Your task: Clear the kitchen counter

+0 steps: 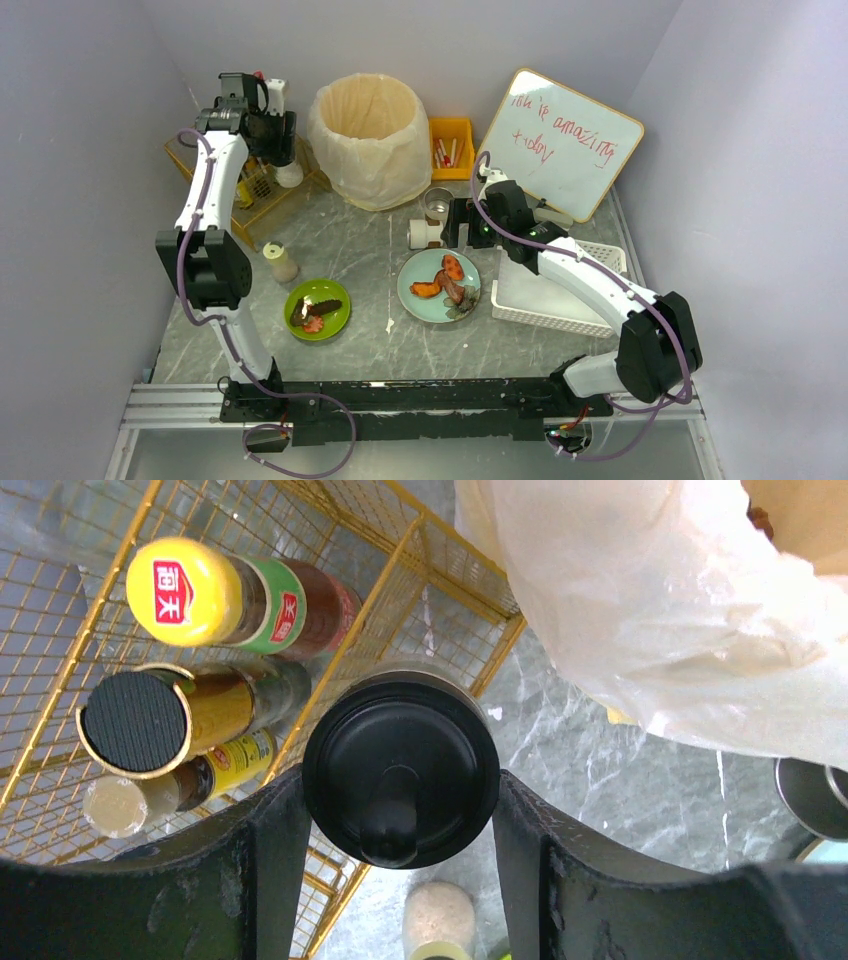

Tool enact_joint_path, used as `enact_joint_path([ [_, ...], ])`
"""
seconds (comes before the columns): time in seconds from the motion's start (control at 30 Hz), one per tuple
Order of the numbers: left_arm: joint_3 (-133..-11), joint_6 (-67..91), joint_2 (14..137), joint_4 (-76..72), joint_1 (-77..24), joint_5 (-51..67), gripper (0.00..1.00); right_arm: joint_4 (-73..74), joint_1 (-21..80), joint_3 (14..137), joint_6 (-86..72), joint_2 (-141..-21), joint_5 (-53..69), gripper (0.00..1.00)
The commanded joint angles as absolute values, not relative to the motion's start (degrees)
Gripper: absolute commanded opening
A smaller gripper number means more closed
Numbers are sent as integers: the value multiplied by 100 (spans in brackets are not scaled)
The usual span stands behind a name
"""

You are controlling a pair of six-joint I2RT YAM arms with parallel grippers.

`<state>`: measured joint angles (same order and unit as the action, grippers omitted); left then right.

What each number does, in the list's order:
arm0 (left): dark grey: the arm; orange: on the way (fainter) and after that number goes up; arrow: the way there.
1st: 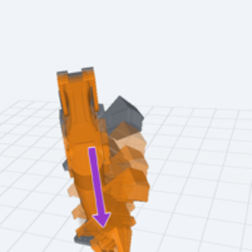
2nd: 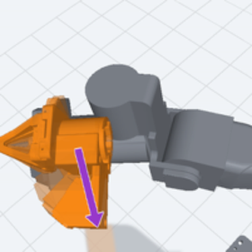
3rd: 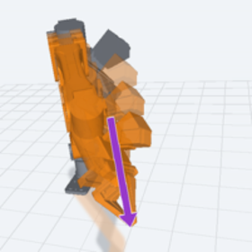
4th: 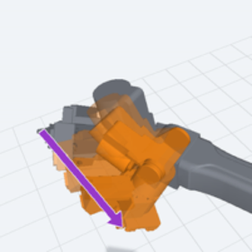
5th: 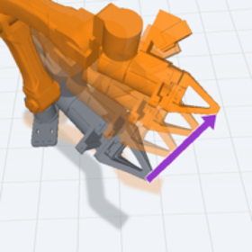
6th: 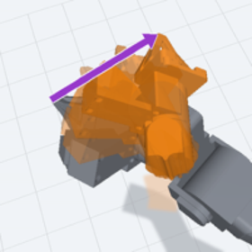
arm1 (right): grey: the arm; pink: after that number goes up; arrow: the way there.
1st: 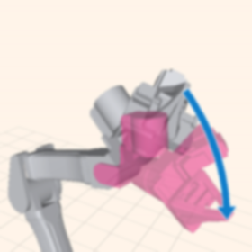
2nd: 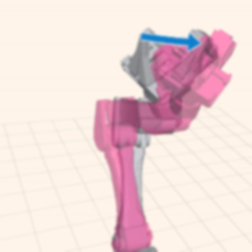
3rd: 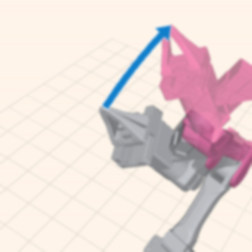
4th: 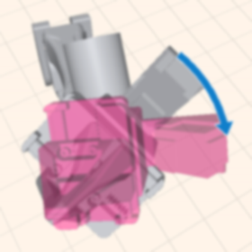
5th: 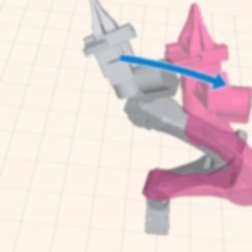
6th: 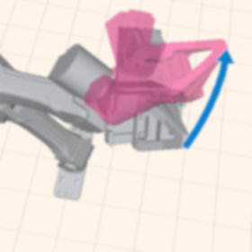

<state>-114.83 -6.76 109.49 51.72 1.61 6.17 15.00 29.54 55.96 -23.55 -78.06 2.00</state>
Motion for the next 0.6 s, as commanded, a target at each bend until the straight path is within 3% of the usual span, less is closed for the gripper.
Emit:
enact_joint_path([
  [0.0,-11667,-793,11198,5225,123,315,5,1453,2935,5766,-2260,-7805,194,100],
  [0.57,-11380,-693,10853,4845,130,-204,5,1426,2928,5757,-2251,-7814,239,100],
])
